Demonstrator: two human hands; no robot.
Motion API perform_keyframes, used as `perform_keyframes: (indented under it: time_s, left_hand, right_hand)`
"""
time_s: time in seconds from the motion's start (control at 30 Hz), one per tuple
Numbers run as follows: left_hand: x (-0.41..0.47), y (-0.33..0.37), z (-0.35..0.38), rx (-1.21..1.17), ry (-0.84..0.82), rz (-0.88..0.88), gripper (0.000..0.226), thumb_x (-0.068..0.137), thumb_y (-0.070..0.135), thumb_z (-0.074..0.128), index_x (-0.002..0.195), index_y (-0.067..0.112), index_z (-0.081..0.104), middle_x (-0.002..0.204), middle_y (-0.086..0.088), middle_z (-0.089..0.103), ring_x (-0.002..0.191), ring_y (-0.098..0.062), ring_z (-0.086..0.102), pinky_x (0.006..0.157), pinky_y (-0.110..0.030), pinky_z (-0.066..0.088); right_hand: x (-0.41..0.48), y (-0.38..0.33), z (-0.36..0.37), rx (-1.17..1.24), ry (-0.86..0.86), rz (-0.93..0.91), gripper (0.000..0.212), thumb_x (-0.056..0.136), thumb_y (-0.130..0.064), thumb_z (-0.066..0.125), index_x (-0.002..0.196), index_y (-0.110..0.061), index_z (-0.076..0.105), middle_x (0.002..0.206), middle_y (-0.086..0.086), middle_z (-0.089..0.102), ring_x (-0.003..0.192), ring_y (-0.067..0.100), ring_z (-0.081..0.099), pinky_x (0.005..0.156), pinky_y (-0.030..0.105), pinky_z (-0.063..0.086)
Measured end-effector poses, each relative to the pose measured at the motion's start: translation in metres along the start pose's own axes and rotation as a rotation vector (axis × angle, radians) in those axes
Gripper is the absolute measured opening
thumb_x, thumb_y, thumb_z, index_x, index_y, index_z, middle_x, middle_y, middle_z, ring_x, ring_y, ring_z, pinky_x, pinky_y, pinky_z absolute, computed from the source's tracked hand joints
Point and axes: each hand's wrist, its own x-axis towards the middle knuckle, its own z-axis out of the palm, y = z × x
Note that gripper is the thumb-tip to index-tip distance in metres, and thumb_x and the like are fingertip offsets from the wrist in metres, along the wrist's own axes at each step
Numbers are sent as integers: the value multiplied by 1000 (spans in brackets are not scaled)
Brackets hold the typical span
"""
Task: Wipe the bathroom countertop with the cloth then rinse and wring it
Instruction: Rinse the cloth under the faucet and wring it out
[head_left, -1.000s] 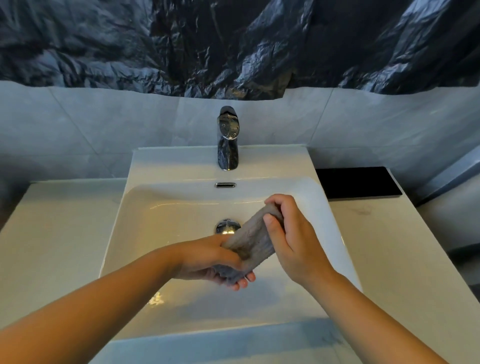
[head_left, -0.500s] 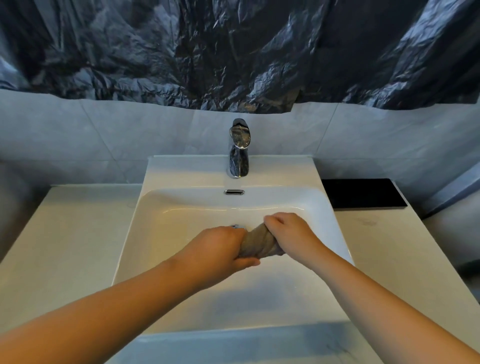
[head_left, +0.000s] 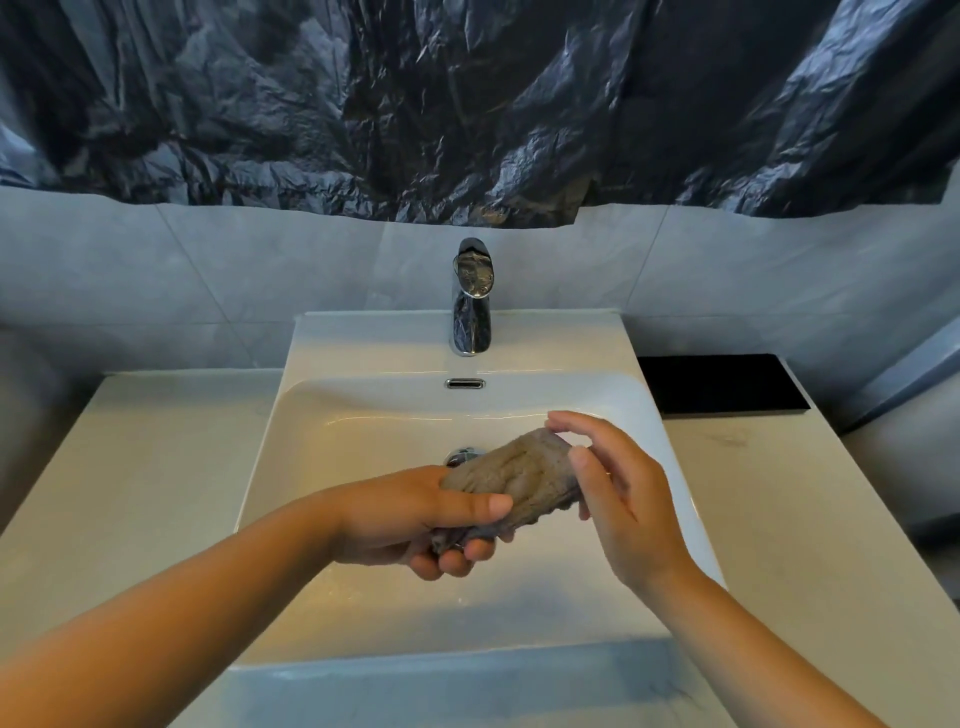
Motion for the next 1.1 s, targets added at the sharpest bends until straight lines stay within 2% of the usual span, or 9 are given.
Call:
perform_keyframes:
  time_s: [0.07,0.13,0.37,0.47,0.57,0.7,0.8,0.93,1.1]
  left_hand:
    - [-1,8,3,-52,-140,2,31,85,43,64,93,14,58,71,1,49,58,-9,43,44,-13,34]
    - [1,18,6,-75,-235,8,29,86,42,63,93,14,58,71,1,48,59,-8,43,44,-12,33]
    - [0,43,-3,-87,-270,11,29,87,41,62,95,14,57,71,2,47,59,-7,43,45,-11,34]
    - [-1,47,-4,-28,-251,-58,29,87,40,62,95,12,56,71,1,47,58,-7,43,44,-12,32]
    - [-1,50,3,263,-50,-146,28,89,40,62,92,13,57,69,1,50,57,-10,45,46,-16,36]
    - [10,51,14,847,345,-152,32,86,49,60,84,17,57,69,3,59,58,-10,52,55,-21,44]
    - [21,43,18,1204,534,-131,37,87,55,55,91,19,55,76,4,56,67,-11,51,57,-26,39]
    - [28,33,16,1423,595,-108,34,90,54,50,93,20,52,79,3,53,72,-15,49,59,-28,34]
    - [33,24,11,1503,588,-68,39,92,55,47,102,18,56,83,1,57,73,-17,51,61,-28,36]
  right_hand:
    - [-1,-3,5,50,129,-40,43,89,-44,37,117,-23,62,116,-11,64,102,17,62,72,30,55]
    - [2,-11,11,133,218,-84,44,88,-39,35,111,-14,64,109,-3,67,100,18,63,73,31,56]
    - [8,-26,28,225,330,-172,45,86,-38,39,116,-11,59,104,14,62,92,29,61,69,34,53]
    - [16,-29,27,82,400,-306,33,89,-23,38,84,-7,67,85,7,62,83,15,59,70,24,48]
    - [31,-25,15,-88,307,-350,42,91,-25,40,62,-4,62,63,4,58,64,15,55,56,26,44]
    - [39,-13,14,-319,50,-98,56,93,-49,35,64,-12,65,59,2,58,61,16,57,53,34,49]
    - [45,-6,19,-379,-3,56,53,98,-41,38,63,-11,64,55,4,56,58,19,57,56,35,51]
    - [52,0,26,-381,-91,246,52,99,-36,38,65,-5,64,55,6,51,55,15,53,57,29,45]
    - [60,13,30,-297,-210,500,36,91,-30,41,67,-7,53,66,10,48,63,19,50,61,31,42]
